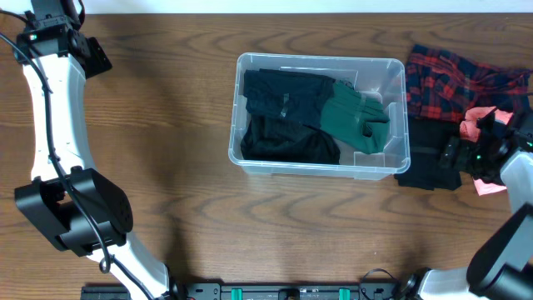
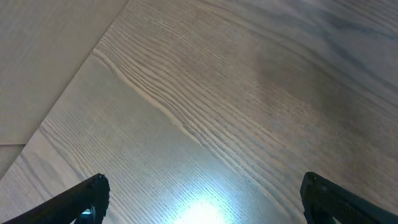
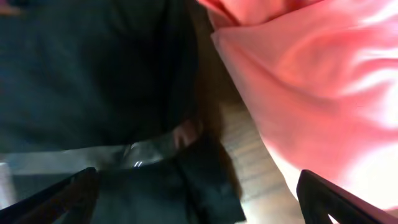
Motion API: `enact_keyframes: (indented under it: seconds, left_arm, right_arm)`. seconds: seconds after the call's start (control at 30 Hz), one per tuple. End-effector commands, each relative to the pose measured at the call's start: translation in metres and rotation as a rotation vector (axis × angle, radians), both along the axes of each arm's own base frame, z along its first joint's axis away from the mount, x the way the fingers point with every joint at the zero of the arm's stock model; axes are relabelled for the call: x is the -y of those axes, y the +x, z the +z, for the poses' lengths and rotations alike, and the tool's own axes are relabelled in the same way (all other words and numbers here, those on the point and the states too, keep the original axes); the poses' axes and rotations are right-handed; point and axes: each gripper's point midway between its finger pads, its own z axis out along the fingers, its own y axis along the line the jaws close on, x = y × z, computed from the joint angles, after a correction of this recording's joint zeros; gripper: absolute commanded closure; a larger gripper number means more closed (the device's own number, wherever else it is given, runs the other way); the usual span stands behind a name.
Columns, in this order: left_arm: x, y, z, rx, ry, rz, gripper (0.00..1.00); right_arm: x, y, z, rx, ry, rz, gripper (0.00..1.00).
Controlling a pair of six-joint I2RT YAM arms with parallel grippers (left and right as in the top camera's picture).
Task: Pack container
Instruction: 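Reach the right gripper to the black garment beside the plaid shirt, then grasp the black garment with the right gripper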
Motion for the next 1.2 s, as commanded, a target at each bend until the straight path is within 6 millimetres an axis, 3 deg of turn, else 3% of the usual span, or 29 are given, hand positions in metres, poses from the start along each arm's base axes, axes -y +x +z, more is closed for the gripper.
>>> enact_keyframes:
  seconds: [0.0,0.2,0.4,0.73,1.03,1.17]
  left_arm:
    - [-0.003,-0.001,-0.002,-0.009,0.008,0.010,0.02]
    - [-0.003,-0.001,-0.002,-0.009,0.008,0.010,0.02]
    - [-0.003,-0.001,-0.002,-0.009,0.008,0.010,0.02]
    - [-0.003,-0.001,-0.002,-0.009,0.008,0.010,0.02]
    - [-0.003,-0.001,-0.002,-0.009,0.008,0.010,0.02]
    - [-0.003,-0.001,-0.002,-0.009,0.008,0.010,0.02]
  right_arm:
    - [0.000,0.007,-0.013,-0.005,0.012,0.056,0.01]
    - [-0.014,0.013,-0.036,-0.001,0.093,0.138,0.01]
    - [-0.017,0.011,-0.042,-0.015,0.114,0.139,0.02]
    - [-0.024,0.001,-0.049,-0.042,0.142,0.135,0.19]
    - [-0.028,-0.005,-0.050,-0.066,0.158,0.133,0.47]
    - [-0.029,-0.008,-0.051,-0.076,0.165,0.133,0.52]
